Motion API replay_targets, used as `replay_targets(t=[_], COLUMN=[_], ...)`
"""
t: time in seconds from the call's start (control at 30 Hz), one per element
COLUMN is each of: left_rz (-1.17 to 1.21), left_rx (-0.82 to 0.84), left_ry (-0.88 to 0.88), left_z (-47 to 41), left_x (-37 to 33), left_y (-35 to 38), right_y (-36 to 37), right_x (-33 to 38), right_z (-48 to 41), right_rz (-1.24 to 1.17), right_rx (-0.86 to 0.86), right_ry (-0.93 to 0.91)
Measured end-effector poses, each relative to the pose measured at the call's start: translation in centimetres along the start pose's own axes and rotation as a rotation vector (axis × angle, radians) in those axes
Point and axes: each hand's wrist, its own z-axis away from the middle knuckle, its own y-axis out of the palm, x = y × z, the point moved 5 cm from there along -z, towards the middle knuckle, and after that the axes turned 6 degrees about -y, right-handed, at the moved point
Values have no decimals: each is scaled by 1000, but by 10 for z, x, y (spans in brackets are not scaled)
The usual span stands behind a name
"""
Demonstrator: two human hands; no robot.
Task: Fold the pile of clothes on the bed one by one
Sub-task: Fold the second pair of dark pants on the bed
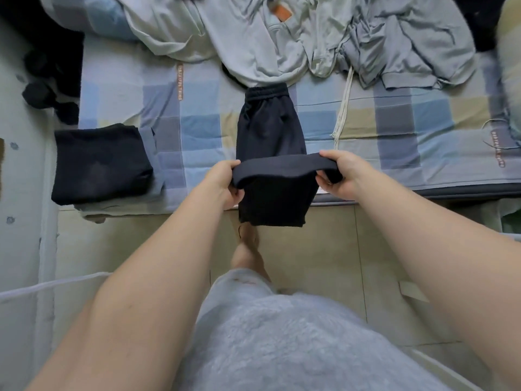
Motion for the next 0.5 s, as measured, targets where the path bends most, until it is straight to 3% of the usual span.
replay_targets(t=[0.3,0.5], left_rz=[-17,25], left_rx=[11,43], left_ry=[-31,29], left_z=[-123,-218], left_x=[-166,-226], left_y=[49,83], right_y=[71,109], right_x=[97,137], right_z=[-142,-261], right_rz=[-20,-57], right_rx=[-164,-106], right_ry=[-11,-57])
